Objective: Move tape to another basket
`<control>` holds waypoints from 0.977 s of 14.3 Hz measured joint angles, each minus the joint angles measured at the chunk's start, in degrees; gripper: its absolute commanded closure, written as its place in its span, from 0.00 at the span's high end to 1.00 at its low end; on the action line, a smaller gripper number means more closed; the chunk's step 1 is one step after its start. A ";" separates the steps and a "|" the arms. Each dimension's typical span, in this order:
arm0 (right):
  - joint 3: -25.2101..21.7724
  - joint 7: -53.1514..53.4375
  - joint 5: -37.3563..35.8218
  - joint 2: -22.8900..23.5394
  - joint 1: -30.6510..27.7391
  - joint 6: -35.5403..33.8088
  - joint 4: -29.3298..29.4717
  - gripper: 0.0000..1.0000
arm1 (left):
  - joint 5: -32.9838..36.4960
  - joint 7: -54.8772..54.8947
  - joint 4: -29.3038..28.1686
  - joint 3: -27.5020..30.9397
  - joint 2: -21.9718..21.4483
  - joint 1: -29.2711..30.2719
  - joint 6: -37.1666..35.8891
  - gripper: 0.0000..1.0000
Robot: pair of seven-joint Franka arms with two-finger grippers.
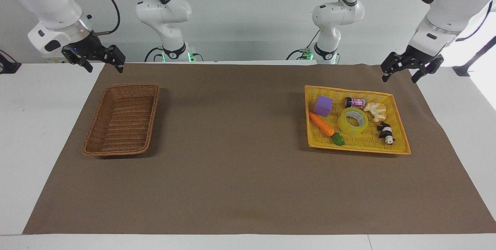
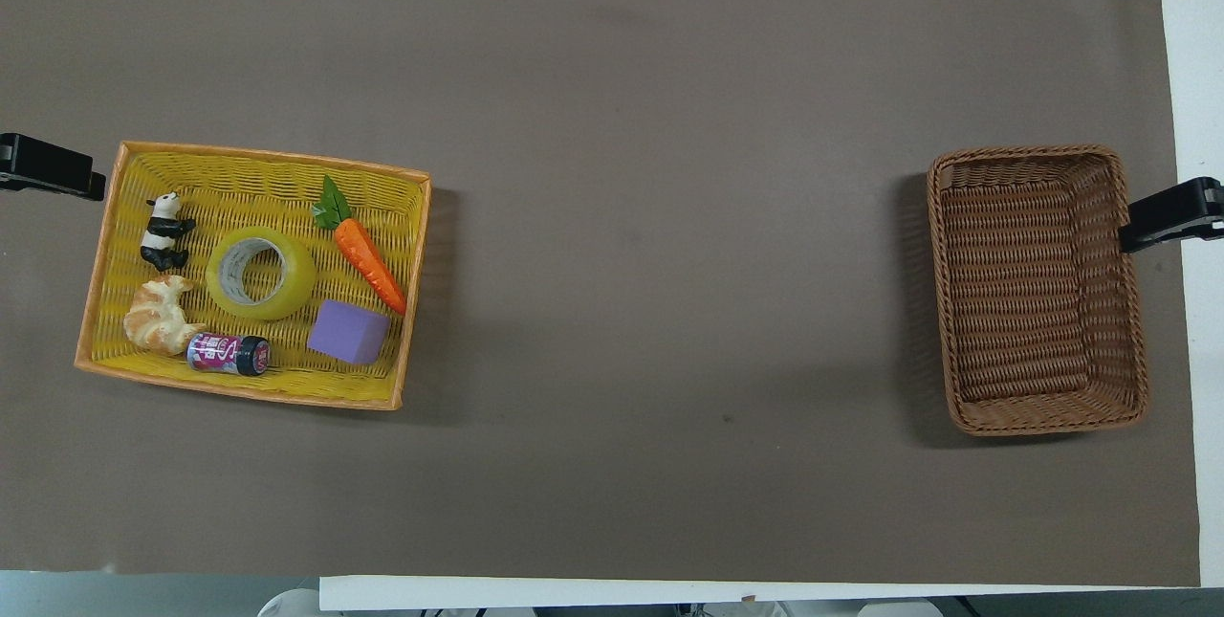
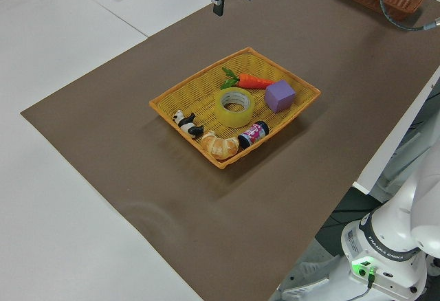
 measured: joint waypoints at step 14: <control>0.00 0.00 0.00 0.00 0.00 0.00 0.00 1.00 | 0.01 -0.02 -30.15 0.18 -4.70 0.13 26.48 0.99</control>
